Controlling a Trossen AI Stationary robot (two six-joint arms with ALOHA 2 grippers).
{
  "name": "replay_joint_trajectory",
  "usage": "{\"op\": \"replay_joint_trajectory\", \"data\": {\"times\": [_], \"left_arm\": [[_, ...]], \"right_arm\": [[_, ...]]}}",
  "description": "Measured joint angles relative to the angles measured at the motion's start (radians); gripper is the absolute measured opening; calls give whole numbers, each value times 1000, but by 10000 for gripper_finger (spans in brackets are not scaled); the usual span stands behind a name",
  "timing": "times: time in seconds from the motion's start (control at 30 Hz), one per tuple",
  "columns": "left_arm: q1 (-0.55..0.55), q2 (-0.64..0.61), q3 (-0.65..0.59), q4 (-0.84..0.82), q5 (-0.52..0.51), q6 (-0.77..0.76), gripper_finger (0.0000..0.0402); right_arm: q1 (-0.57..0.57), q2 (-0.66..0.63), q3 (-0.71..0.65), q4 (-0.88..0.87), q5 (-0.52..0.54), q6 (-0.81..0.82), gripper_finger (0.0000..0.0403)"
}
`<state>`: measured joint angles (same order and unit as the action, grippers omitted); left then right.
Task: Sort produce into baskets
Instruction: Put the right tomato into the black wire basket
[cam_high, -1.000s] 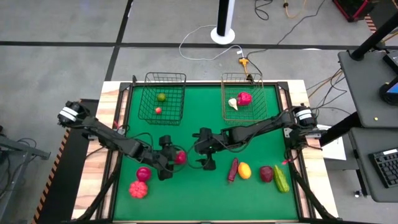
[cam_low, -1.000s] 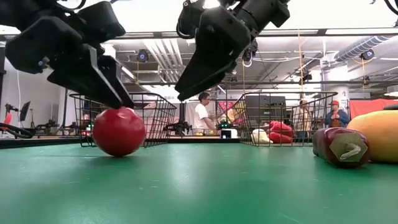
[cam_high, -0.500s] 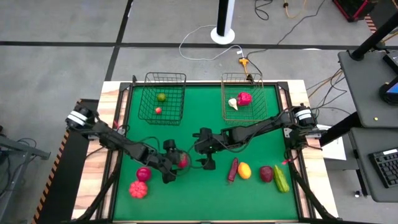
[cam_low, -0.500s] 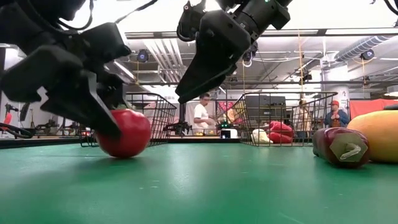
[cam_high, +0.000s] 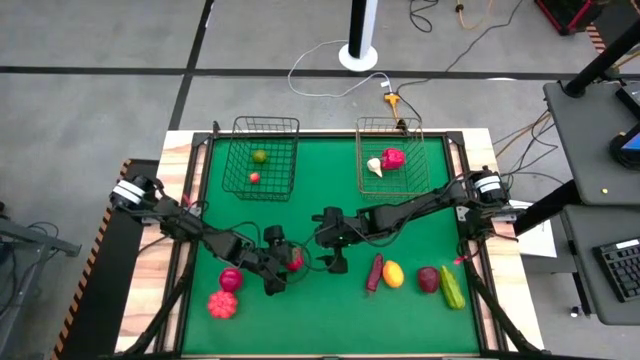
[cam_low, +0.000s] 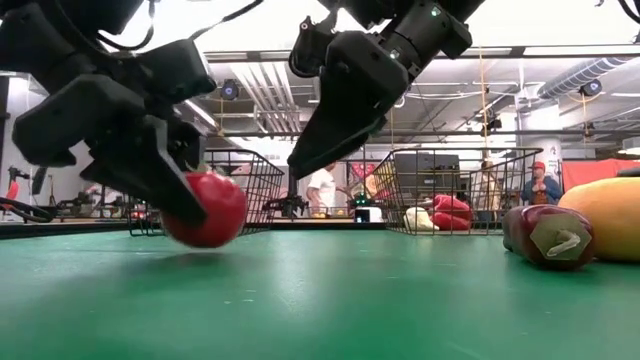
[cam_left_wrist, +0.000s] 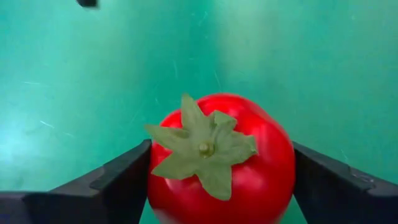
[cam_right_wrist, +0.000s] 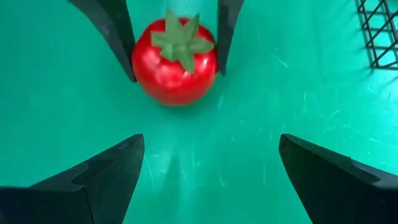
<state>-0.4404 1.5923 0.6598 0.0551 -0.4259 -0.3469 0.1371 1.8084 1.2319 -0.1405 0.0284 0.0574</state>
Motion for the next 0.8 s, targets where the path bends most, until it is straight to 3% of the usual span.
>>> {"op": "replay_joint_trajectory", "data": {"times": [0.1,0.27,0.43,0.5,0.6,0.8], "left_arm": [[0,-29,1,-13,-42,23,311],[3,-142,78,-185,-231,68,310],[47,-300,211,-427,-428,257,309],[103,-360,253,-504,-457,343,309],[255,-434,285,-538,-397,473,309],[712,-484,279,-541,-16,613,308]], "right_arm": [[0,-2,-1,-11,0,-1,364],[0,-42,-1,-53,21,-5,364],[0,-107,-2,-121,85,-10,364],[0,-135,-3,-117,92,-17,364],[0,-165,-3,-116,104,-19,364],[0,-199,-3,-116,105,-19,364]]}}
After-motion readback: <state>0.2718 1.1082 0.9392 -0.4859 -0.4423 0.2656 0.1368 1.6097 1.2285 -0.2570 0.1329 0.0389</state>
